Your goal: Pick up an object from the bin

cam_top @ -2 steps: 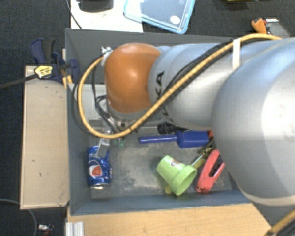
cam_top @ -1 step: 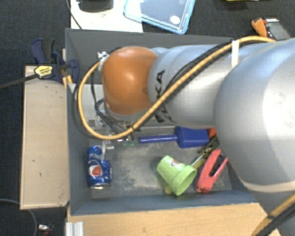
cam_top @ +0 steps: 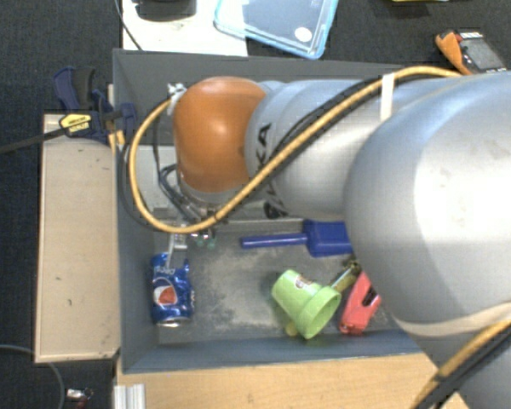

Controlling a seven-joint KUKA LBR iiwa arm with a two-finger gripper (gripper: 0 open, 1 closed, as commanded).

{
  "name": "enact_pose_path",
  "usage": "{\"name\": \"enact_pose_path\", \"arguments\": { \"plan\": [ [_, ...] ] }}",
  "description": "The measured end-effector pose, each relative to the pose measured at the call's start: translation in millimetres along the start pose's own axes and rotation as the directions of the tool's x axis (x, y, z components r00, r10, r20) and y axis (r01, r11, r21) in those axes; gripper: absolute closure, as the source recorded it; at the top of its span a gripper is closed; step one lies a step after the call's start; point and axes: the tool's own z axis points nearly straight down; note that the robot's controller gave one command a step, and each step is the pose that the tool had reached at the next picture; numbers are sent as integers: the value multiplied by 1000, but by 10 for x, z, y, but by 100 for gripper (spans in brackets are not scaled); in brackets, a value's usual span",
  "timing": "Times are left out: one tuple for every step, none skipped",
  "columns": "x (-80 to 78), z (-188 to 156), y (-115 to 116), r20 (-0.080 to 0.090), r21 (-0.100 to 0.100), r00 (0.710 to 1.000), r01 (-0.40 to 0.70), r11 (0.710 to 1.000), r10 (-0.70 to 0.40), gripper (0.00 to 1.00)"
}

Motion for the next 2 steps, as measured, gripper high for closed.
{"name": "enact_pose_path", "arguments": {
  "plan": [
    [171,442,-20,5,0,919,395,919,-395,0],
    [194,522,-14,17,-7,1000,26,1000,-26,100]
  ]
}}
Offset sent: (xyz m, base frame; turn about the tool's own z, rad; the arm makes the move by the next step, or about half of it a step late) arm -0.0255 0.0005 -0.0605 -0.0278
